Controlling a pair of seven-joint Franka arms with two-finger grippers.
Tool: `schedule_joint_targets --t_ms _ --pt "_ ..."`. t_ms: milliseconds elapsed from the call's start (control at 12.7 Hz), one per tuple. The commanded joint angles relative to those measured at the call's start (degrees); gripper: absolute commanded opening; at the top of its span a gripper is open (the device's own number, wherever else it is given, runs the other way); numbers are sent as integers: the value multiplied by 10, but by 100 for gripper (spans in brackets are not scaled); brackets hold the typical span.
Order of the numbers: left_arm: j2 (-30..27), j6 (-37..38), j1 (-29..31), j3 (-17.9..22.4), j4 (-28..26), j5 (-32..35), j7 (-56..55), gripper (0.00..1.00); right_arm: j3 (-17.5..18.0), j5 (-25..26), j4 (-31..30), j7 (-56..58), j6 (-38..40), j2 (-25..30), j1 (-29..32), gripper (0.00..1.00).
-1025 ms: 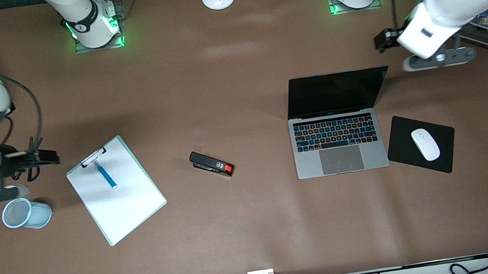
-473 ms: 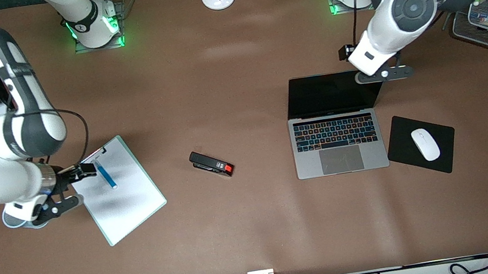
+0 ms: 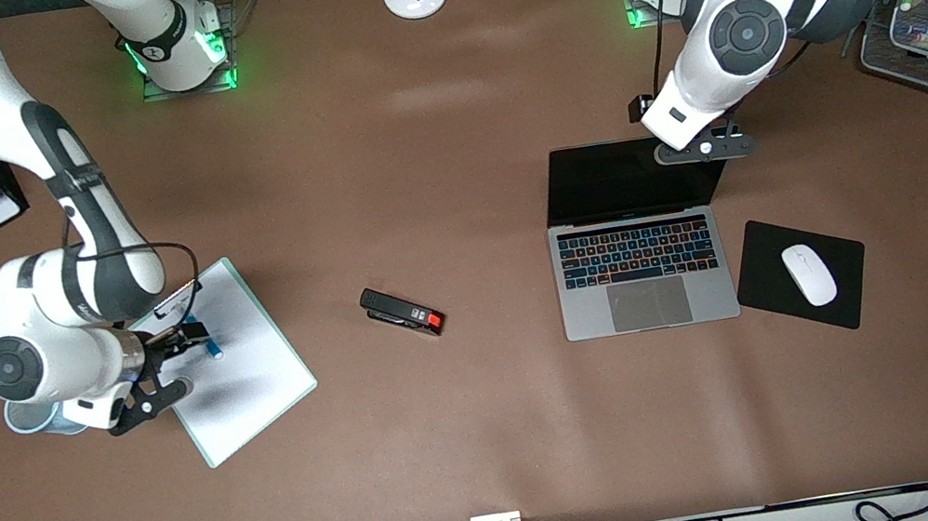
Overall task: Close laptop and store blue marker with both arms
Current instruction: 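Grasp the blue marker with the right gripper while the left gripper presses the lid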
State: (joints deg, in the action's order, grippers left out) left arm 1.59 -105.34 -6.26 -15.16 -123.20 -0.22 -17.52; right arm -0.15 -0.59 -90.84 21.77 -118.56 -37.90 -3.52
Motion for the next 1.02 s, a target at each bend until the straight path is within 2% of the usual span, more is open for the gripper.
schedule_joint_targets --t_ms 0,158,473,788,946 --pt "-1 -12 4 -6 -14 -5 -3 100 0 0 3 45 -29 -22 -3 95" --pt "7 -13 5 -5 -14 -29 -3 100 0 0 3 49 -40 -31 -11 88" --pt "19 -14 5 -5 -13 -34 -7 100 0 1 4 40 -44 -37 -26 78" --pt "46 -60 10 -5 -6 -37 -7 100 -1 2 4 42 -44 -38 -25 67" --pt "67 -71 11 -5 15 -39 -7 100 -2 3 3 44 -43 -38 -23 63"
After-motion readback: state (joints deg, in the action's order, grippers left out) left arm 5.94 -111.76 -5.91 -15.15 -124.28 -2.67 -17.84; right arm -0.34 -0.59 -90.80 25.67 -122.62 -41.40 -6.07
